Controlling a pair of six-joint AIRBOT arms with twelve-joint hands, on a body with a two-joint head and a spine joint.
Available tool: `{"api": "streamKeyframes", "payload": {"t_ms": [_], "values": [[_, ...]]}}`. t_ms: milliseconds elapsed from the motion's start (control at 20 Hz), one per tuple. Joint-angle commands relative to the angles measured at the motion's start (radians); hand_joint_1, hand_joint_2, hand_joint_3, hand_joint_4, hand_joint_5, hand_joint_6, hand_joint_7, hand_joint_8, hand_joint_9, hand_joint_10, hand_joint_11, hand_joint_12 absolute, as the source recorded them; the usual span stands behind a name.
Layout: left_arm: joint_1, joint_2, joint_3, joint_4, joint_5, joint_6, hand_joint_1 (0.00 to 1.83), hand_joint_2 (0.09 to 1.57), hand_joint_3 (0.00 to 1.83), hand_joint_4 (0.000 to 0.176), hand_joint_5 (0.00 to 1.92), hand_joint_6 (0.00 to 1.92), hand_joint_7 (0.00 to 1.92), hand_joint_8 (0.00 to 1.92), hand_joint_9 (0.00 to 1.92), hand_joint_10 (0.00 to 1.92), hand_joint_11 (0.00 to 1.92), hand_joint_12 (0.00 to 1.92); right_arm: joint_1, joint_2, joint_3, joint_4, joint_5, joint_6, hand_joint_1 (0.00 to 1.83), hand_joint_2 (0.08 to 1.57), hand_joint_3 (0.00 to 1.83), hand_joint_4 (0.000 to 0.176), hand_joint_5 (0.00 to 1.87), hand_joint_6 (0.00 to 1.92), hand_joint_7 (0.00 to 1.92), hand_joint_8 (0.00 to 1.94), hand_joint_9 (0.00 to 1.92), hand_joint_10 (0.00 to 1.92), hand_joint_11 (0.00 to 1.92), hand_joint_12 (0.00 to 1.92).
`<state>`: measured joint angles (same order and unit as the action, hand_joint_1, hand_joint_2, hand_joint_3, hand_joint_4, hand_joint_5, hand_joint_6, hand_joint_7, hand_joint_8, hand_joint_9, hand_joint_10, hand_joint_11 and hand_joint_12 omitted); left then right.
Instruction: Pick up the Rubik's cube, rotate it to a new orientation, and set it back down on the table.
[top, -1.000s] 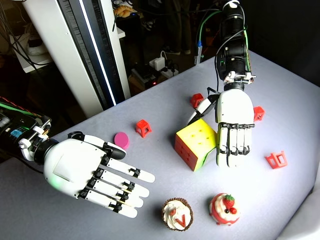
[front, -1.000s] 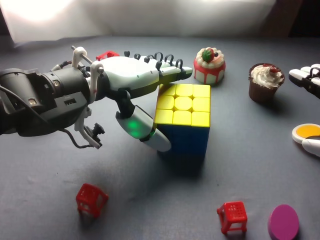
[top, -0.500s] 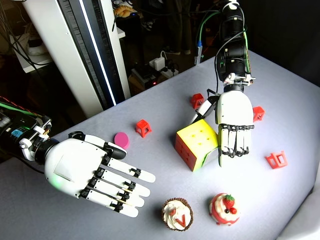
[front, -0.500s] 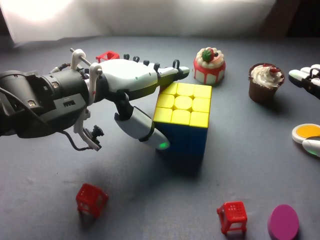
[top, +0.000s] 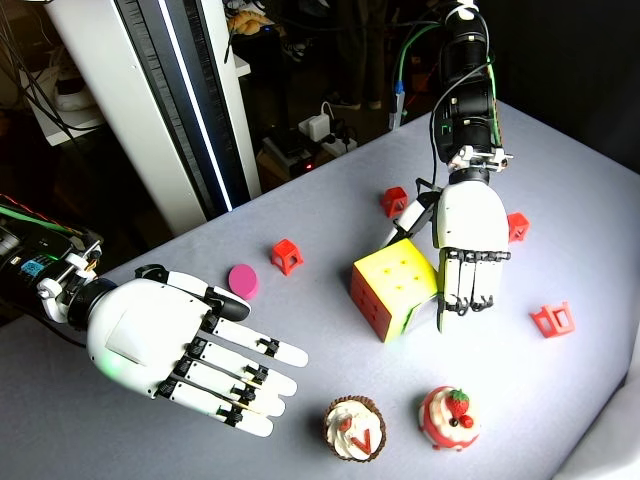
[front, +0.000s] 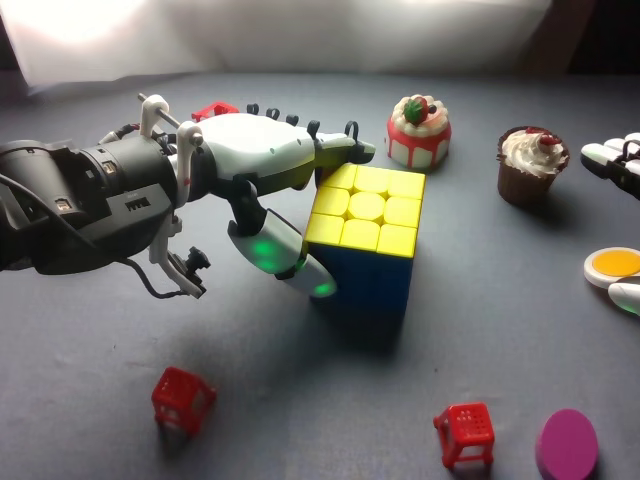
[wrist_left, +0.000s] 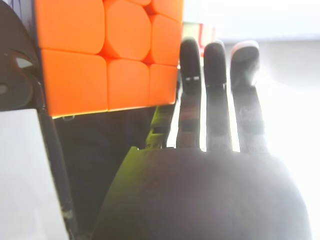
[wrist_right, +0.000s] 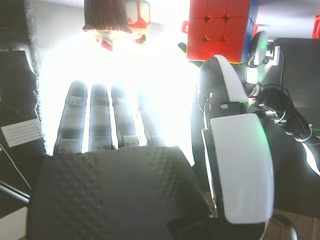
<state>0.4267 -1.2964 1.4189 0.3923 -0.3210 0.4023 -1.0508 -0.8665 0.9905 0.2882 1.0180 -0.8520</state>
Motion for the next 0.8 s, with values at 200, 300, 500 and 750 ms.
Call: {"api": "streamKeyframes", "payload": {"t_ms": [200,300,500,750], "values": [[-0.012,0.009,-0.01,0.0,-0.083,0.021,1.3,1.19,0.01,0.0,0.89,0.1,0.78,1.35,0.57,1.86,0.68,1.92,0.001,0.001,0.005,0.009,0.12,0.001,0.62,1.19,0.0,0.018,0.0,0.0,0.0,0.0,0.0,0.0,0.0,0.0],[-0.014,0.013,-0.014,0.0,-0.086,0.024,1.2,1.21,0.01,0.0,0.91,0.96,0.68,1.58,0.38,1.77,0.47,1.92,0.0,0.0,0.006,0.01,0.12,0.001,0.58,1.19,0.0,0.029,0.0,0.0,0.0,0.0,0.0,0.0,0.0,0.0],[-0.021,0.02,-0.022,0.0,-0.086,0.041,1.21,1.22,0.0,0.0,0.77,1.25,0.75,1.45,0.74,1.91,0.87,1.92,0.0,-0.001,0.006,0.011,0.12,0.001,0.61,1.19,0.0,0.012,0.0,0.0,0.0,0.0,0.0,0.0,0.0,0.0],[-0.023,0.026,-0.026,0.0,-0.09,0.043,1.21,1.24,0.0,0.0,0.71,1.19,0.79,1.54,0.62,1.88,0.78,1.92,0.0,-0.001,0.006,0.013,0.12,0.001,0.61,1.2,0.0,0.016,0.0,0.0,0.0,0.0,0.0,0.0,0.0,0.0]]}}
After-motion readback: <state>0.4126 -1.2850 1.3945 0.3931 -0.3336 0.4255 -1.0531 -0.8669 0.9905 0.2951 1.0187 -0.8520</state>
